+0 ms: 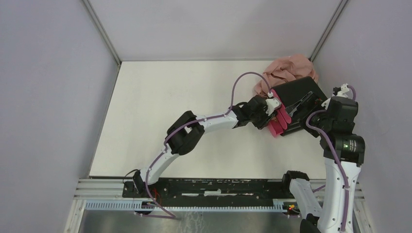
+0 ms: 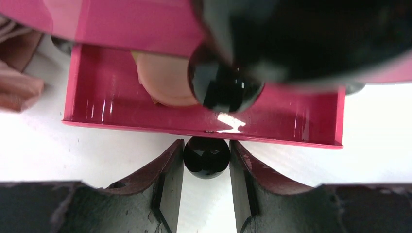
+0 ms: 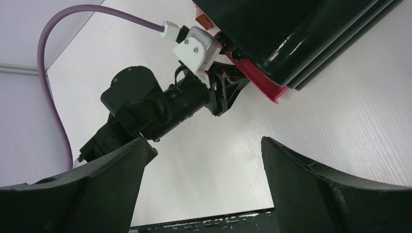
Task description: Organize the makeup
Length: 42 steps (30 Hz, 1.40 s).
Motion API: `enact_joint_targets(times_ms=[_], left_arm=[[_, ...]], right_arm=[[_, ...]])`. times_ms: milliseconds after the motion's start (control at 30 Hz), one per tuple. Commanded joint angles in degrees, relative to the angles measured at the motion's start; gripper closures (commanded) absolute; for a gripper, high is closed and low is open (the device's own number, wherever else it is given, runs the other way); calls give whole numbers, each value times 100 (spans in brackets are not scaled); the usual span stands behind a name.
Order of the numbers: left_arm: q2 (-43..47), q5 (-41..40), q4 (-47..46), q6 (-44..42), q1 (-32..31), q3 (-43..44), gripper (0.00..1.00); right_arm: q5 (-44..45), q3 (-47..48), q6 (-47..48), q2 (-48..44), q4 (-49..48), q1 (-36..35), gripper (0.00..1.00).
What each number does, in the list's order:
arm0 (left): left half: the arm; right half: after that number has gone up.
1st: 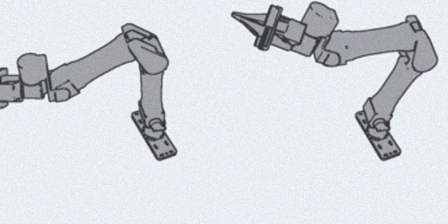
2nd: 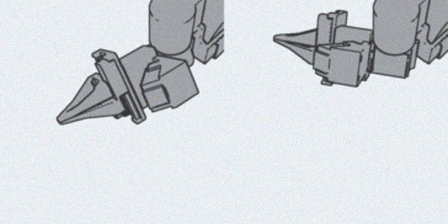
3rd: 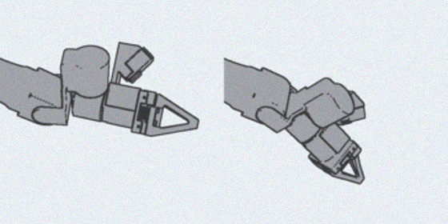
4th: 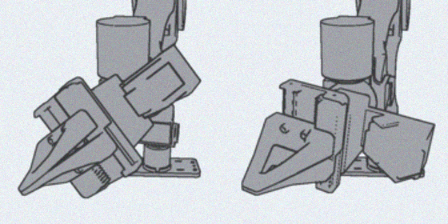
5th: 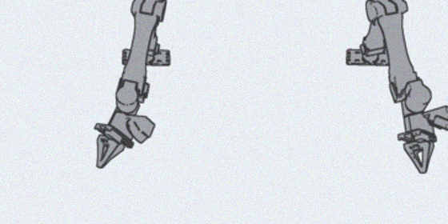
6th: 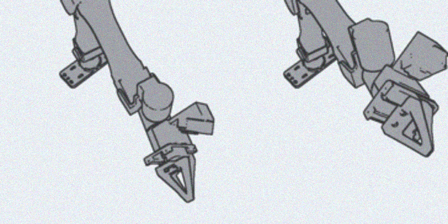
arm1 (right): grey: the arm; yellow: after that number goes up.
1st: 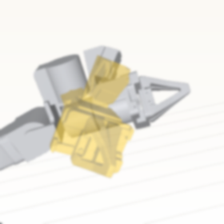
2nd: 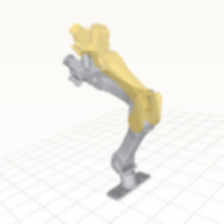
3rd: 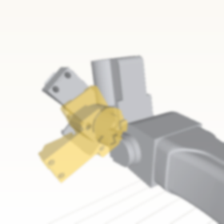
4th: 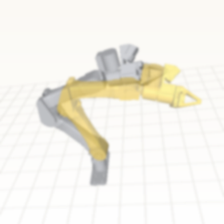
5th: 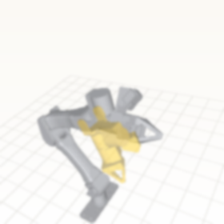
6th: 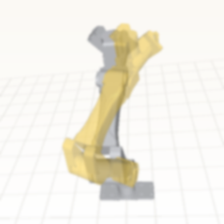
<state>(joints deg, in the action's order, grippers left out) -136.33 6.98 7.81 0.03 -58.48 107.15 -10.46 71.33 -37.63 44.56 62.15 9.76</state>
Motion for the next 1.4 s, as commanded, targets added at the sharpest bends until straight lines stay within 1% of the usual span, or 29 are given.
enact_joint_targets(times_ms=[0, 233, 400, 567, 633, 767, 900, 1067, 1233, 1367], left_arm=[[-258, 169, -673, 278, 9, 667, 54], [-429, 137, -1368, 621, 11, 631, 53], [-540, 367, -1787, 843, 6, 569, 44], [-543, 491, -2183, 1031, 12, 441, 44], [-458, 508, -2289, 1004, 11, 305, 44], [-70, 609, -2503, 751, 13, -323, 44], [623, 599, -2114, 454, 53, -829, 42], [1563, 405, -1560, 298, 53, -1595, 35], [2673, -337, -655, 381, 91, -2314, 32], [3674, -808, -30, 823, 369, -2986, 25]], right_arm=[[0, 34, 70, 68, -284, -27, 7], [125, 149, 139, 156, -218, -55, 7], [98, 191, 139, 170, -190, -66, 7], [53, 186, 123, 176, -198, -73, 7], [53, 182, 116, 168, -195, -72, 7], [33, 181, 116, 167, -207, -77, 7], [46, 156, 124, 159, -217, -94, 7], [33, 75, 124, 150, -283, -96, 7], [154, 80, 241, 115, -256, -90, 7], [63, 65, 267, 95, -339, -94, 7]])
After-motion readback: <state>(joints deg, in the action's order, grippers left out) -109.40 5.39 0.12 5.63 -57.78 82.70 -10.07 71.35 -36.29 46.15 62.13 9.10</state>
